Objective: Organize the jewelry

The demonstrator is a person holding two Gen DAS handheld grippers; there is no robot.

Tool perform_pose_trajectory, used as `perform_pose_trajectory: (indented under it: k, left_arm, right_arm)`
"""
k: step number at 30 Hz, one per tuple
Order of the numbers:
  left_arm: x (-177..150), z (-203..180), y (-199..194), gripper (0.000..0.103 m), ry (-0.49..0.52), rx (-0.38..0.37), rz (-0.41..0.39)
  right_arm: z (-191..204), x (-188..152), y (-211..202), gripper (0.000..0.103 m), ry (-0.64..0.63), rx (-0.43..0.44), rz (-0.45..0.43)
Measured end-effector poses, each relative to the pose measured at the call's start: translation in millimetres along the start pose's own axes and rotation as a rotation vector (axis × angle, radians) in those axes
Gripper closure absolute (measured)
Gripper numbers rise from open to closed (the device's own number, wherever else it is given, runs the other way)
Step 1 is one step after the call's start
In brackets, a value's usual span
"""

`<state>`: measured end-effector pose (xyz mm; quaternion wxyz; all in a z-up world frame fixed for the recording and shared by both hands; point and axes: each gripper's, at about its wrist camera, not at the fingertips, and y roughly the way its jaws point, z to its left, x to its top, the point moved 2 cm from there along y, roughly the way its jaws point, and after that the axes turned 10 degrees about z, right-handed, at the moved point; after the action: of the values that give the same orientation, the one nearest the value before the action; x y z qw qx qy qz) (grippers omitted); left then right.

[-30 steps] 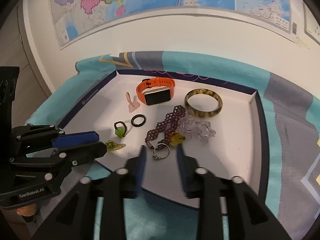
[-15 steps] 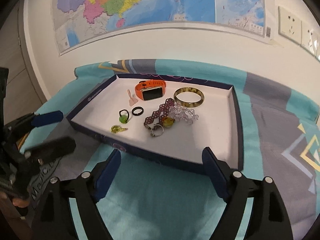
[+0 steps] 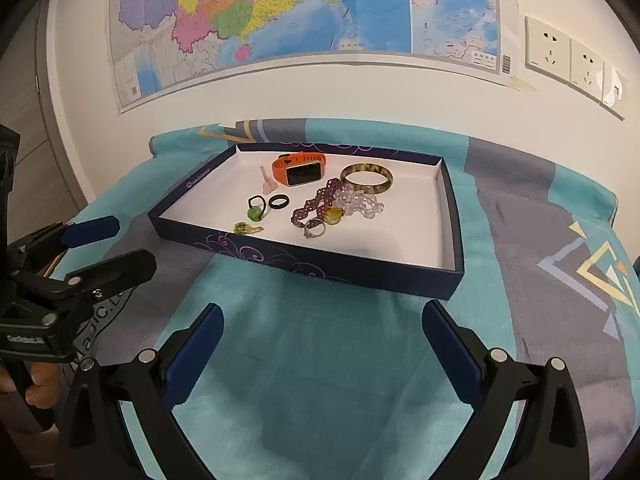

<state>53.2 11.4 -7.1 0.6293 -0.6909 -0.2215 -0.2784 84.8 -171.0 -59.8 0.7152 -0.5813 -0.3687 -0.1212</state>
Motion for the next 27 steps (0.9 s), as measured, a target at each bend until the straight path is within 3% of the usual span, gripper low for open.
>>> perform_pose_trajectory:
  k: [27]
  left_arm:
    - [-17.0, 3.6, -6.2, 0.006, -0.043, 0.064, 0.052]
  right_arm:
    - [9.7, -17.3, -6.2, 0.007, 0.014, 0.024, 0.032]
